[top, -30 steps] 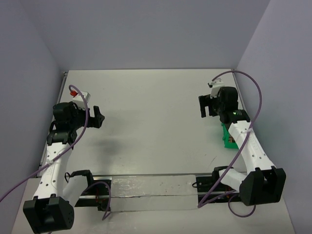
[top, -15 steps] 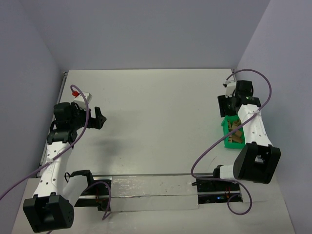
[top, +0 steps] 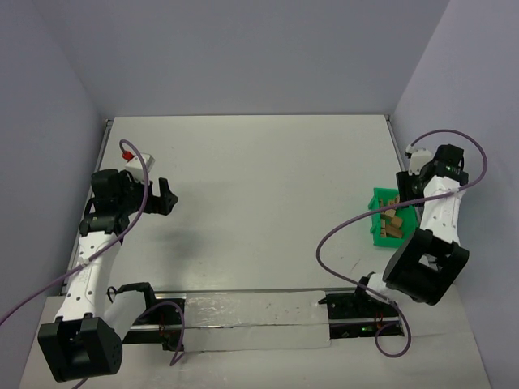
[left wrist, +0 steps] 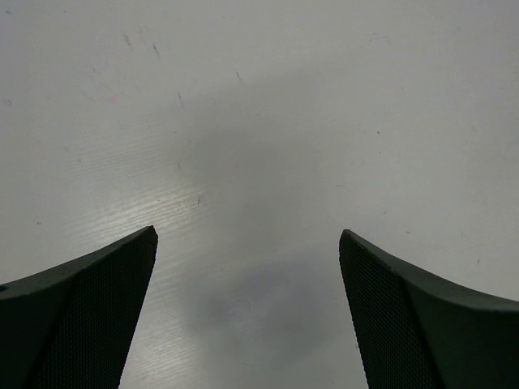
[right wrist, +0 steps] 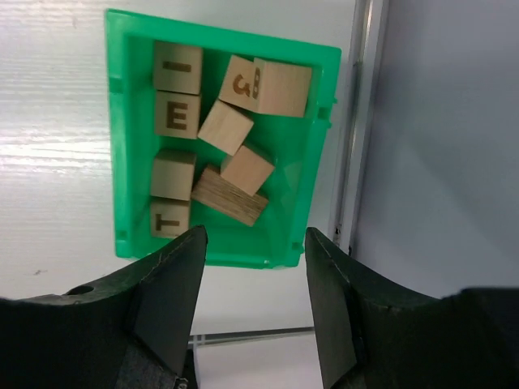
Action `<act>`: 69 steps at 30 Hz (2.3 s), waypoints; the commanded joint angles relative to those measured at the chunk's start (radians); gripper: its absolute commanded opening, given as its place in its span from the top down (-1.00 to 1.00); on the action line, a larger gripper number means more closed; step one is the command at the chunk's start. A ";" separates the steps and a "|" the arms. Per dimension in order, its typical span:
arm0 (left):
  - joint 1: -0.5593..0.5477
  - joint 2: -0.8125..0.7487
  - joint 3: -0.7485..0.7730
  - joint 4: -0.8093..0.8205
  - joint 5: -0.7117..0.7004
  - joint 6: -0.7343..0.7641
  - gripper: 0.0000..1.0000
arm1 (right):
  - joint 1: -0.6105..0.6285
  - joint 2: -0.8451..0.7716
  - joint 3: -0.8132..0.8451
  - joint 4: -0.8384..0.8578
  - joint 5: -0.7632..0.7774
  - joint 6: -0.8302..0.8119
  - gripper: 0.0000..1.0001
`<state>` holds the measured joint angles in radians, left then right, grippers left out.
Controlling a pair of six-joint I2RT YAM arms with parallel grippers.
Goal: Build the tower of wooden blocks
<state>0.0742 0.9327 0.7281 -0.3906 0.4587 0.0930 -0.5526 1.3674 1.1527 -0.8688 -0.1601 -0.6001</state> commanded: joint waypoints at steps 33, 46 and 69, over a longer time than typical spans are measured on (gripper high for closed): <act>0.007 -0.016 0.043 0.006 0.014 0.017 -0.95 | -0.139 0.318 0.022 0.152 -0.104 -0.037 0.26; 0.007 -0.018 0.040 0.013 0.005 0.013 -0.94 | -0.141 0.369 0.019 0.177 -0.099 -0.021 0.43; 0.007 -0.004 0.040 0.016 0.019 0.012 -0.94 | -0.002 0.162 0.025 0.090 -0.145 0.041 1.00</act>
<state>0.0742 0.9295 0.7361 -0.4000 0.4576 0.0982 -0.6451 1.6701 1.1519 -0.7683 -0.2928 -0.6102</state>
